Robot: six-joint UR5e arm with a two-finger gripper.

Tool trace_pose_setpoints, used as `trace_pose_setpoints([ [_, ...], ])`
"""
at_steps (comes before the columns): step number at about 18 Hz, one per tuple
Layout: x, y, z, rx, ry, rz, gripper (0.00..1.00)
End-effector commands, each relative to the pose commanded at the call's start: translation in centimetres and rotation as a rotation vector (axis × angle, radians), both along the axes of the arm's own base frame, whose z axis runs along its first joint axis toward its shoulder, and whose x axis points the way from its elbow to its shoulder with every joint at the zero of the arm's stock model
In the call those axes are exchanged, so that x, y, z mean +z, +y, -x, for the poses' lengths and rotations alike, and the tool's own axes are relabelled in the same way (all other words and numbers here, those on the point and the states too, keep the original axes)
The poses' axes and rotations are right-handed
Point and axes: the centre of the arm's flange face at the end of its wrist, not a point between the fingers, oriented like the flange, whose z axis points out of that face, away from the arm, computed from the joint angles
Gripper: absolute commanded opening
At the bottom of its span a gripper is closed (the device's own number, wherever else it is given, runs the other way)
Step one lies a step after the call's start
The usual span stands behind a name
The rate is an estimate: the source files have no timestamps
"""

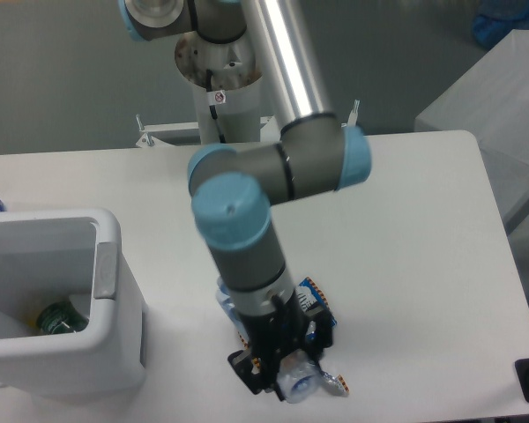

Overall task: Place the trash in the trash can
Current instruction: 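Lift the clear bottle up off the table, then carry the bottle over the white bin and release it inside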

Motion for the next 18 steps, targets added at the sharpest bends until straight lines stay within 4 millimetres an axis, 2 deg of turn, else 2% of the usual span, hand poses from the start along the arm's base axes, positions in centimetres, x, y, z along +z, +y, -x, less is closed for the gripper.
trace_pose_setpoints([
  [4, 5.5, -0.5, -0.7, -0.057, 0.082, -0.095, 0.64],
  [10, 12.7, -2.4, -4.4, -0.146, 0.146, -0.178, 0.64],
  [11, 13.4, -2.4, -5.2, -0.162, 0.156, -0.184, 0.65],
  [14, 14.3, -0.7, -10.1, -0.252, 0.177, -0.179, 0.66],
  [18, 16.2, 0.5, -14.4, -0.342, 0.222, -0.186, 0.66],
])
